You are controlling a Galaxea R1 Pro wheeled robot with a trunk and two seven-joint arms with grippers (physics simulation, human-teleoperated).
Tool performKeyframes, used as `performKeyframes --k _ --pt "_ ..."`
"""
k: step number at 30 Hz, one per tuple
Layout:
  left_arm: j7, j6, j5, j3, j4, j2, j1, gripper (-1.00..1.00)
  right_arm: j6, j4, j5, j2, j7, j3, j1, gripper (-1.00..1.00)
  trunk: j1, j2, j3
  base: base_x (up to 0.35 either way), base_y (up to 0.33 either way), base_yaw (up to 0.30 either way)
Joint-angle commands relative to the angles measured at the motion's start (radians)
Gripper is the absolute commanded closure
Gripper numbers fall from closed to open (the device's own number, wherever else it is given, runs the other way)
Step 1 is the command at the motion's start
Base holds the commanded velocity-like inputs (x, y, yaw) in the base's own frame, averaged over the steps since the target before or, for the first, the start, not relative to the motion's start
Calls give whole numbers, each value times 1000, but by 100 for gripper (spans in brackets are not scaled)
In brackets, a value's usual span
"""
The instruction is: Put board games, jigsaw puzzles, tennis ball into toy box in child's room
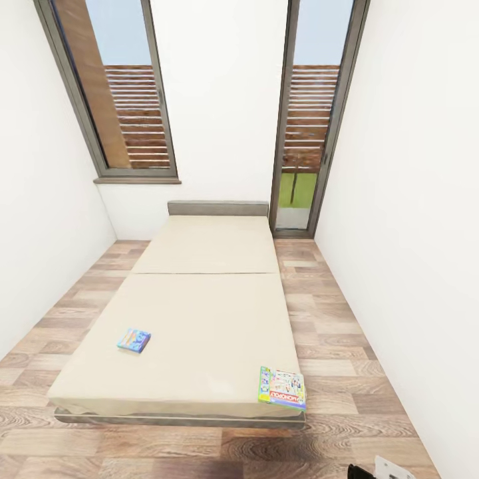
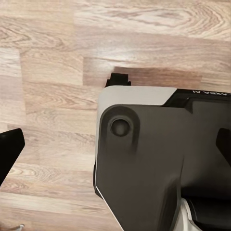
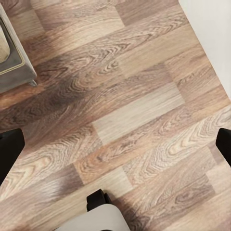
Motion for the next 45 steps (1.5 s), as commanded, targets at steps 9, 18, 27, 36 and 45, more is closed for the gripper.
performKeyframes --k 9,18,27,36,45 --pt "2 6 -10 8 -2 -1 0 -100 6 -2 -2 0 -1 -3 -1 -100 1 -2 -2 0 0 0" --pt "2 7 -10 8 -2 -1 0 -100 1 -3 -3 -1 0 -3 0 -100 1 -2 -2 0 0 0" --pt "2 8 -8 8 -2 -1 0 -100 0 -4 -3 1 -1 -3 0 -100 1 -2 -2 0 0 0" --pt "3 8 -8 8 -2 -2 0 -100 -2 -4 -3 1 -2 -3 0 -100 1 -2 -2 0 0 0" --pt "4 8 -8 8 -2 -5 0 -100 -3 -4 -3 1 -3 -3 0 -100 1 -2 -2 0 0 0"
